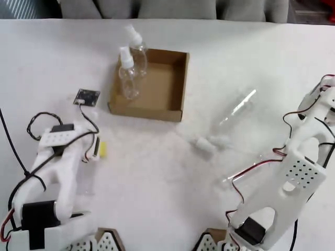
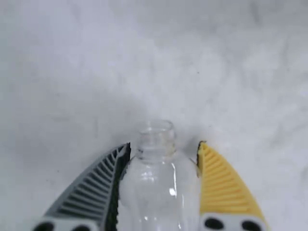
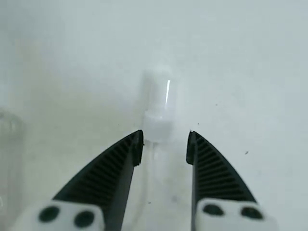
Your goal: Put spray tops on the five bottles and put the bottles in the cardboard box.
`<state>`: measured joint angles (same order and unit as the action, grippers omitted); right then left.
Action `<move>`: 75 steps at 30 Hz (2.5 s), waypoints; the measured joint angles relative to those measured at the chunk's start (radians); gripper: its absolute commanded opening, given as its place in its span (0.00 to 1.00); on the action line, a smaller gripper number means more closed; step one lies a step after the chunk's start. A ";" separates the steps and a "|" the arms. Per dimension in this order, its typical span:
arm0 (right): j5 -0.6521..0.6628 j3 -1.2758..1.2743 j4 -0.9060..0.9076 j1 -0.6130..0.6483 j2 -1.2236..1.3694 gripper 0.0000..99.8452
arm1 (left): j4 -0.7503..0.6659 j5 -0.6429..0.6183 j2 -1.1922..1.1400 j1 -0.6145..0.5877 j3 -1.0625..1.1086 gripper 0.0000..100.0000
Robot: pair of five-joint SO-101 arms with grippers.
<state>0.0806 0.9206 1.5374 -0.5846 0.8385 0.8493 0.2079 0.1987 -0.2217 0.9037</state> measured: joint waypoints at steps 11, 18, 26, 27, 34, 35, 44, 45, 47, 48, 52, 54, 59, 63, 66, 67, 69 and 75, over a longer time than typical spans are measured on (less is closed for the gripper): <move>0.000 0.000 -0.092 0.008 0.152 0.11 | 0.000 0.000 0.000 0.000 0.000 0.02; 0.000 0.069 -0.055 0.011 0.176 0.01 | 0.000 0.000 0.000 0.000 0.000 0.02; 0.052 0.292 0.163 0.015 -0.055 0.02 | 0.000 0.000 0.000 0.000 0.000 0.02; 0.055 0.279 0.166 0.017 -0.101 0.02 | 0.000 0.000 0.000 0.000 0.000 0.02; 0.066 0.041 0.166 0.052 -0.470 0.02 | 0.060 -0.083 0.124 0.054 0.000 0.02; 0.068 -0.008 0.166 0.068 -0.526 0.02 | 0.074 -0.089 0.169 0.068 0.000 0.02; 0.068 -0.377 0.166 0.265 -1.014 0.02 | 0.147 -0.109 0.654 0.227 0.005 0.02; 0.068 -0.399 0.166 0.287 -1.065 0.02 | 0.147 -0.109 0.713 0.255 0.015 0.02; 0.068 -0.431 0.166 0.321 -1.168 0.02 | 0.147 -0.109 0.832 0.310 0.051 0.02; 0.068 -0.437 0.166 0.344 -1.214 0.02 | 0.144 -0.109 0.890 0.338 0.071 0.02; 0.068 -0.443 0.161 0.434 -1.386 0.02 | 0.092 -0.109 1.119 0.428 0.161 0.02; 0.068 -0.443 0.121 0.465 -1.459 0.02 | 0.061 -0.109 1.229 0.466 0.210 0.02; 0.068 -0.443 -0.060 0.548 -1.608 0.02 | -0.058 -0.109 1.478 0.562 0.328 0.02; 0.066 -0.442 -0.267 0.643 -1.653 0.02 | -0.181 -0.109 1.603 0.647 0.391 0.02; 0.066 -0.442 -0.433 0.761 -1.653 0.02 | -0.304 -0.109 1.613 0.704 0.400 0.02; 0.066 -0.442 -0.482 0.807 -1.649 0.02 | -0.342 -0.109 1.613 0.721 0.400 0.02; 0.066 -0.442 -0.549 0.895 -1.651 0.02 | -0.400 -0.109 1.613 0.746 0.400 0.02; 0.066 -0.442 -0.580 1.071 -1.683 0.02 | -0.473 -0.109 1.514 0.789 0.463 0.02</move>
<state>0.1465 0.4787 0.9574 0.4864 -0.8447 0.3767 0.0990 1.7131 0.5669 1.3671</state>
